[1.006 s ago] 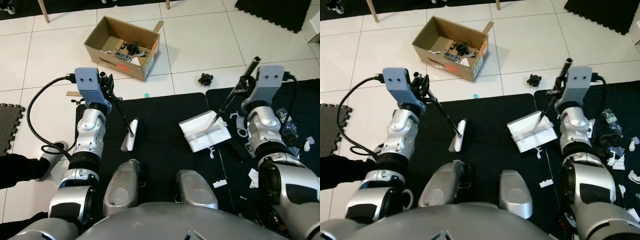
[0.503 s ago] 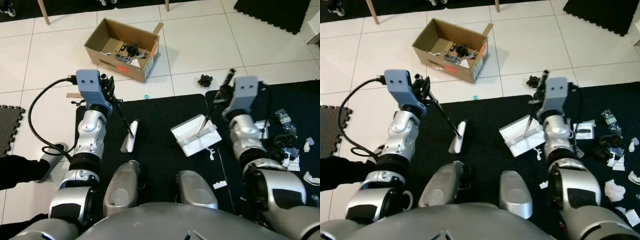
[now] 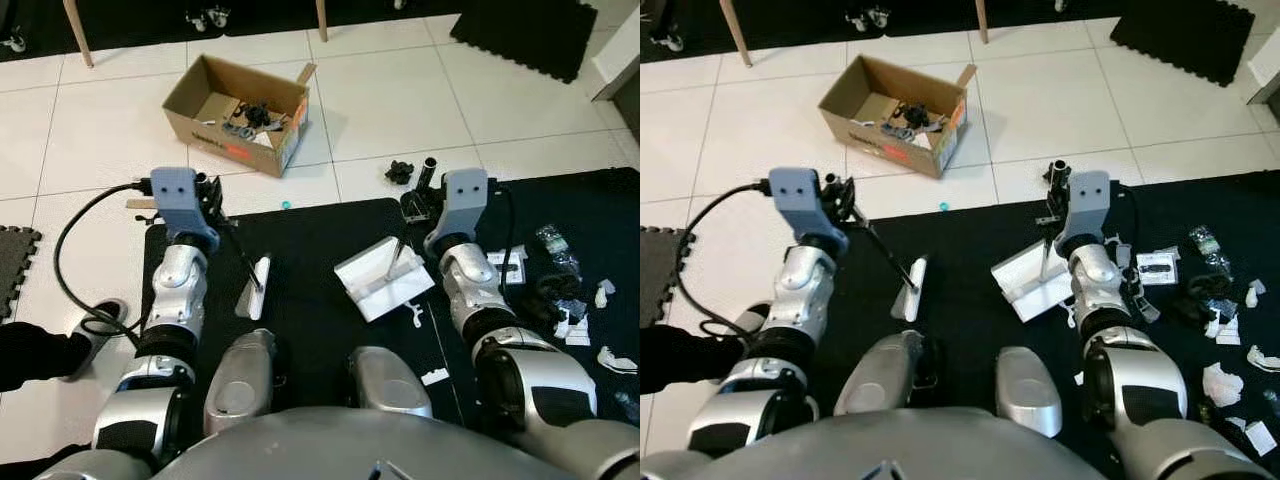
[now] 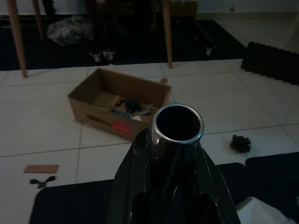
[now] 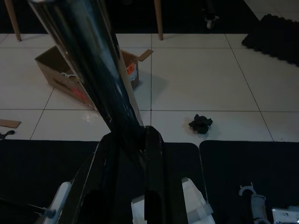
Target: Sweep floor
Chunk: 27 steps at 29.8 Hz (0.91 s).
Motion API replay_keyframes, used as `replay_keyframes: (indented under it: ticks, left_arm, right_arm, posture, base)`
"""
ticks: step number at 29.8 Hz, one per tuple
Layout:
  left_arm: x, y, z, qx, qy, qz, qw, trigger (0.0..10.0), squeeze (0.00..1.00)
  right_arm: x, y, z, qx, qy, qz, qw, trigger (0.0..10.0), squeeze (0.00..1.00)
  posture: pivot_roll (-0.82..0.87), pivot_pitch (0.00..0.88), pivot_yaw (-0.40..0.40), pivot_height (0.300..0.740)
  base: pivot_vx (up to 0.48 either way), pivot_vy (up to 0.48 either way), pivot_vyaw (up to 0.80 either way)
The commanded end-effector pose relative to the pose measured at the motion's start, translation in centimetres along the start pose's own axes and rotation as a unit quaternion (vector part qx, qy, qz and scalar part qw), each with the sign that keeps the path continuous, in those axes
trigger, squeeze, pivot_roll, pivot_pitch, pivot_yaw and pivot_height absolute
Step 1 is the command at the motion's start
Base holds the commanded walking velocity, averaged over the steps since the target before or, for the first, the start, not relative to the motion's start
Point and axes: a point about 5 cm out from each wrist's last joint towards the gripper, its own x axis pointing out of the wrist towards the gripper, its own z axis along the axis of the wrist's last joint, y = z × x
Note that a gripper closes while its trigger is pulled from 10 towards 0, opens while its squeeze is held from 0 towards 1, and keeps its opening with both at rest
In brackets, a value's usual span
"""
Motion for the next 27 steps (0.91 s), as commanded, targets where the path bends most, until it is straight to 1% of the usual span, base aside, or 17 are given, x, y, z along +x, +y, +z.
replay_keyframes:
  ticks: [1, 5, 10, 11, 13, 14, 15, 19, 27]
  left_arm:
    - [-1.3, 0.6, -2.6, 0.004, 0.065, 0.011, 0.998, 10.0, 0.00]
    - [-1.4, 0.6, -2.4, 0.018, 0.060, 0.008, 0.998, 10.0, 0.00]
    - [-1.3, 0.5, -2.3, 0.024, 0.055, 0.005, 0.998, 10.0, 0.00]
    - [-1.4, 0.4, -2.2, 0.036, 0.048, 0.003, 0.998, 10.0, 0.00]
    - [-1.6, 0.3, -2.4, 0.047, 0.042, 0.002, 0.998, 10.0, 0.00]
    - [-1.6, 0.3, -2.4, 0.047, 0.042, 0.002, 0.998, 10.0, 0.00]
    - [-1.9, 0.2, -2.7, 0.049, 0.046, 0.006, 0.998, 10.0, 0.00]
    - [-2.0, 0.3, -2.9, 0.048, 0.049, 0.011, 0.998, 10.0, 0.00]
    - [-2.1, 0.5, -3.1, 0.048, 0.051, 0.022, 0.997, 10.0, 0.00]
  right_arm:
    - [-0.6, 0.2, -1.7, 0.036, 0.043, -0.003, 0.998, 10.0, 0.00]
    - [-0.6, -0.2, -1.4, 0.033, 0.035, -0.002, 0.999, 10.0, 0.00]
    - [-0.6, -0.2, -1.3, 0.025, 0.033, 0.001, 0.999, 10.0, 0.00]
    - [-0.7, -0.1, -1.4, 0.018, 0.032, 0.007, 0.999, 10.0, 0.00]
    - [-1.0, 0.3, -1.8, 0.008, 0.033, 0.023, 0.999, 10.0, 0.00]
    - [-1.0, 0.3, -1.8, 0.008, 0.033, 0.023, 0.999, 10.0, 0.00]
    - [-1.2, 0.7, -2.2, 0.004, 0.037, 0.033, 0.999, 10.0, 0.00]
    - [-1.3, 0.8, -2.3, 0.005, 0.037, 0.036, 0.999, 10.0, 0.00]
    - [-0.8, 0.8, -1.6, 0.003, 0.030, 0.036, 0.999, 10.0, 0.00]
  posture:
    - [0.04, 0.000, 0.016, 0.740]
    - [0.04, 0.000, 0.019, 0.740]
    - [0.04, 0.000, 0.022, 0.740]
    - [0.04, 0.000, 0.026, 0.740]
    - [0.04, 0.000, 0.023, 0.740]
    - [0.04, 0.000, 0.023, 0.740]
    - [0.04, 0.000, 0.021, 0.740]
    - [0.04, 0.000, 0.017, 0.740]
    - [0.04, 0.000, 0.009, 0.740]
  base:
    - [0.000, 0.000, 0.00]
    - [0.000, 0.000, 0.00]
    - [0.000, 0.000, 0.00]
    - [0.000, 0.000, 0.00]
    - [0.000, 0.000, 0.00]
    - [0.000, 0.000, 0.00]
    - [0.000, 0.000, 0.00]
    - [0.000, 0.000, 0.00]
    - [0.000, 0.000, 0.00]
